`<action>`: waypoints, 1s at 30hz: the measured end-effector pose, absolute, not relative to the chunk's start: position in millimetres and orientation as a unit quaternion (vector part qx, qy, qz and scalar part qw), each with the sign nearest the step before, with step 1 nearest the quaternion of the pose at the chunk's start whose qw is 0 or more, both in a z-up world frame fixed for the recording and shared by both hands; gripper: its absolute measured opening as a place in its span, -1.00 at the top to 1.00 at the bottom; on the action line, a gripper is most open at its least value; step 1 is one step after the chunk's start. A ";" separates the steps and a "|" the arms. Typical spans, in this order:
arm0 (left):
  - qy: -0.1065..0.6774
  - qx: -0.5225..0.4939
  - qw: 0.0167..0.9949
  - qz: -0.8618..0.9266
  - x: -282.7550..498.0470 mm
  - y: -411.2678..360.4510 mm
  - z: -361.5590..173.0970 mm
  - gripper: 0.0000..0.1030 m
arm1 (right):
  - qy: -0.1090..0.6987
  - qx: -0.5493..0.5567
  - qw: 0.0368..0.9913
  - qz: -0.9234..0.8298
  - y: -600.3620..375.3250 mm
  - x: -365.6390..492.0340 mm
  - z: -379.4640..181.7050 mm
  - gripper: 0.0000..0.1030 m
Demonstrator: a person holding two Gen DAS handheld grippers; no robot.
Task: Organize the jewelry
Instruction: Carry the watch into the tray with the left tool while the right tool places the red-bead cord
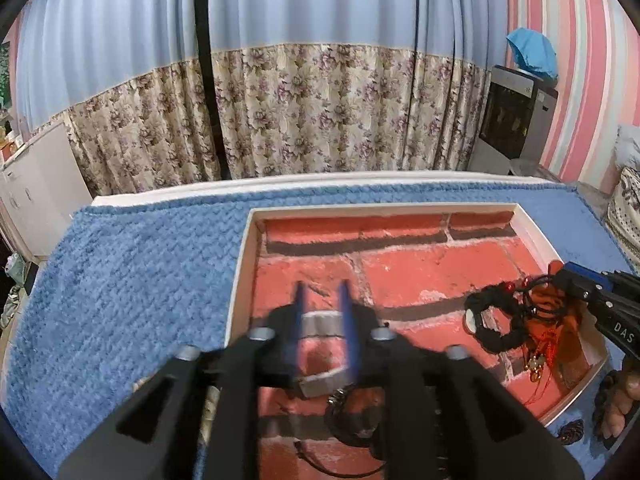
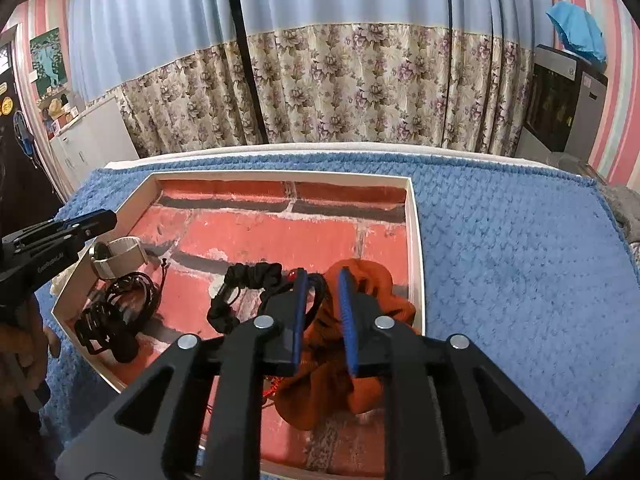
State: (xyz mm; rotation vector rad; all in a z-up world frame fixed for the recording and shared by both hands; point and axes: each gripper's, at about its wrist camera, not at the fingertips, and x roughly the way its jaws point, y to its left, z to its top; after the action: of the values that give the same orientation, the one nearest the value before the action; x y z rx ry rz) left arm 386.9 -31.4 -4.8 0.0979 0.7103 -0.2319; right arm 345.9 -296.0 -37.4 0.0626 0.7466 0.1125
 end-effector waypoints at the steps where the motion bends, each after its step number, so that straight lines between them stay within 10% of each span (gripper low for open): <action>1: 0.338 0.044 0.933 -0.112 386.2 -28.8 -1.4 -0.04 | 0.363 0.032 0.930 0.054 -297.0 345.7 -36.6 0.67; 14: 0.327 0.043 0.938 -0.107 393.5 -27.0 10.4 -0.05 | 0.342 0.040 0.938 0.044 -295.7 347.9 -16.1 -0.13; 30: 0.321 0.057 0.943 -0.073 424.7 5.2 16.4 -0.12 | 0.313 0.034 0.948 0.047 -283.1 366.9 19.8 -0.31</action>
State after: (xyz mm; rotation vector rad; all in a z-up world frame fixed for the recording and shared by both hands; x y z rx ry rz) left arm 424.7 5.2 16.4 0.1155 0.6539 -0.1488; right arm 366.9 -283.1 19.8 0.0695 0.6364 0.0953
